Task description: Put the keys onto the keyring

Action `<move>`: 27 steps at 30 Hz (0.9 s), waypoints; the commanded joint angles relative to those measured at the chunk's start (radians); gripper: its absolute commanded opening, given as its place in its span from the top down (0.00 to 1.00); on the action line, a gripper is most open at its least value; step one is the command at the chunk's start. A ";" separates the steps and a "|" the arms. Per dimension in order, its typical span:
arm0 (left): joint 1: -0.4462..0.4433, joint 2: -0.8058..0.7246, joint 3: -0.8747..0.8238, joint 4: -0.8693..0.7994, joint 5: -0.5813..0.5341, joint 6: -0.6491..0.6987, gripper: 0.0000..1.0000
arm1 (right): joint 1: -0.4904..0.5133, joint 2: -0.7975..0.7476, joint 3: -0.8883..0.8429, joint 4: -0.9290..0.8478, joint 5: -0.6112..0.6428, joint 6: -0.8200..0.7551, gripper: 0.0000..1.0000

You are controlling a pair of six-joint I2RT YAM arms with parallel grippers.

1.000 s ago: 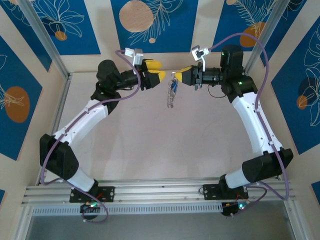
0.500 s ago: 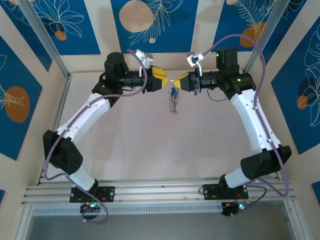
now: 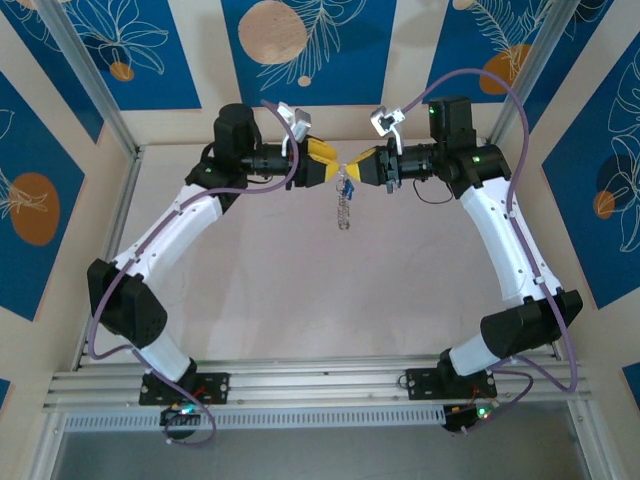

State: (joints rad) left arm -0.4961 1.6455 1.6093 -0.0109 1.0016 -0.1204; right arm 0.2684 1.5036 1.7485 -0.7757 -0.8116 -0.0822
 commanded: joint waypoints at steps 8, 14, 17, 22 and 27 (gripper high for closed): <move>0.012 -0.045 0.024 -0.074 -0.039 0.097 0.48 | 0.011 0.001 0.023 -0.017 0.021 -0.032 1.00; 0.015 -0.059 0.031 -0.092 -0.028 0.108 0.46 | 0.010 -0.002 0.016 -0.018 0.036 -0.034 1.00; 0.016 -0.071 0.030 -0.103 -0.040 0.120 0.46 | 0.010 -0.003 0.011 -0.019 0.048 -0.036 1.00; 0.014 -0.069 0.033 -0.074 0.010 0.087 0.45 | 0.010 -0.006 0.007 -0.011 0.052 -0.032 1.00; -0.002 -0.052 0.048 -0.095 0.029 0.091 0.45 | 0.011 -0.003 0.008 0.001 0.042 -0.024 1.00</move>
State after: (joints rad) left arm -0.4896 1.5990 1.6169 -0.0963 0.9867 -0.0273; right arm 0.2733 1.5036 1.7485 -0.7826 -0.7586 -0.0986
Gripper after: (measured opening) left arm 0.549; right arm 0.065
